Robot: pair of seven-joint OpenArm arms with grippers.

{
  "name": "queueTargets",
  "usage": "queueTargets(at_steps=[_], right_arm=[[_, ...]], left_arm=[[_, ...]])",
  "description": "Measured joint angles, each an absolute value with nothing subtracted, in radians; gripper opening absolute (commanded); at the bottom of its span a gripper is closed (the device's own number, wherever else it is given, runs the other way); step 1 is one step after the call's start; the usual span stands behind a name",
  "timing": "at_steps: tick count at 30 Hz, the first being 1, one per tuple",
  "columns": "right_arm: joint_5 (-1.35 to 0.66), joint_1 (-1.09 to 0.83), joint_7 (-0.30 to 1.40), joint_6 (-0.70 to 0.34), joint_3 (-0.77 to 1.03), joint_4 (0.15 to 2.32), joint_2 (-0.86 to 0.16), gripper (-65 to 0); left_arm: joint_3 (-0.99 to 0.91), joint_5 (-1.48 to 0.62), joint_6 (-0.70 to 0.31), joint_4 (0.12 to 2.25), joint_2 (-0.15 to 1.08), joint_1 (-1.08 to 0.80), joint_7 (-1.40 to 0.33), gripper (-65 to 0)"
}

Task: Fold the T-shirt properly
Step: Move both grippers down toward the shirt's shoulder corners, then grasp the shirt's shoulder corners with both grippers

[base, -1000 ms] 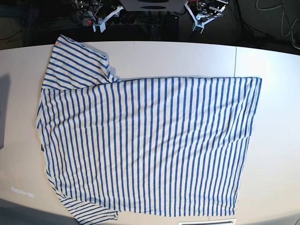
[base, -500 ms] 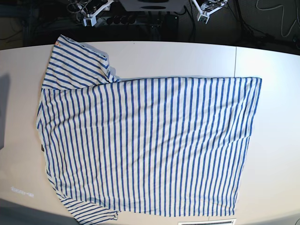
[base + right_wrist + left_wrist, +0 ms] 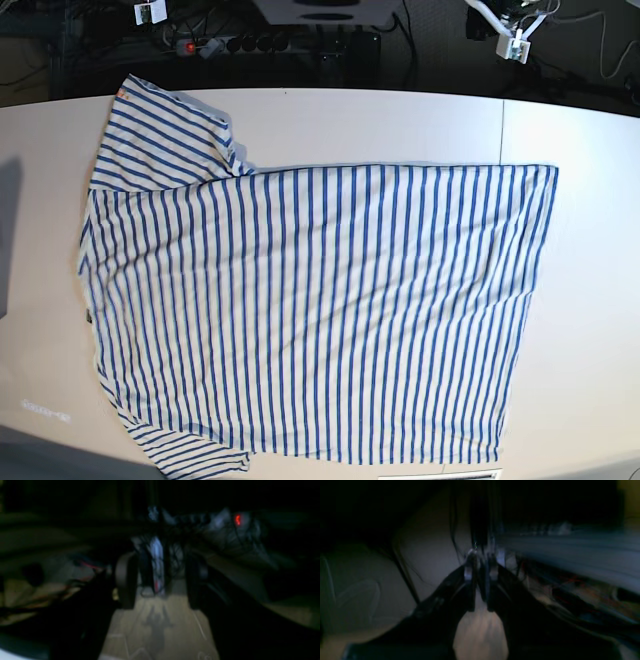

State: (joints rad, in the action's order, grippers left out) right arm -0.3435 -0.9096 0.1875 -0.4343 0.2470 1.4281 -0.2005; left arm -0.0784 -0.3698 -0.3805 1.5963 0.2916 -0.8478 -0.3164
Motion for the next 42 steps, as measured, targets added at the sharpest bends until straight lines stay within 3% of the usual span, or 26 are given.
queueTargets(at_steps=[3,9,10,13,20,26,33,42], right_arm=[[-0.414,-0.986,0.25,-0.435,0.324,1.596,-0.212,-34.4],[-0.618,-1.036,0.371,-0.438,0.541,1.837,-0.22,-34.2],[-0.638,-1.036,0.373,-0.438,0.575,1.855,-0.231,-31.7],[-0.702,-1.027,0.381,-0.437,0.665,1.876,-0.277,-25.8],[-0.714,-0.892,0.425,-0.437,0.727,1.817,-0.369,-25.7],[-0.785,-0.738,0.487,-0.439,0.727,1.628,-0.407,-25.8],[-0.808,-0.636,0.498,-0.443,0.633,1.478,-0.416,-25.8],[-0.815,-0.609,0.489,-0.442,0.508,1.469,-0.403,-25.8]], left_arm=[[-0.097,-0.395,-0.394,1.762,0.319,-0.9,-0.347,-51.8],[-0.133,-0.41,-0.395,1.984,0.358,-0.92,-0.363,-34.9],[-0.139,-0.409,-0.395,2.003,0.364,-0.92,-0.368,-33.4],[-0.162,-0.406,-0.395,2.03,0.364,-0.921,-0.366,-33.2],[-0.201,-0.391,-0.396,2.03,0.364,-0.922,-0.332,-33.3],[-0.2,-0.391,-0.396,2.031,0.364,-0.922,-0.332,-33.3],[-0.2,-0.391,-0.397,2.031,0.363,-0.923,-0.356,-33.3],[-0.228,-0.397,-0.396,2.031,0.364,-0.922,-0.389,-33.3]])
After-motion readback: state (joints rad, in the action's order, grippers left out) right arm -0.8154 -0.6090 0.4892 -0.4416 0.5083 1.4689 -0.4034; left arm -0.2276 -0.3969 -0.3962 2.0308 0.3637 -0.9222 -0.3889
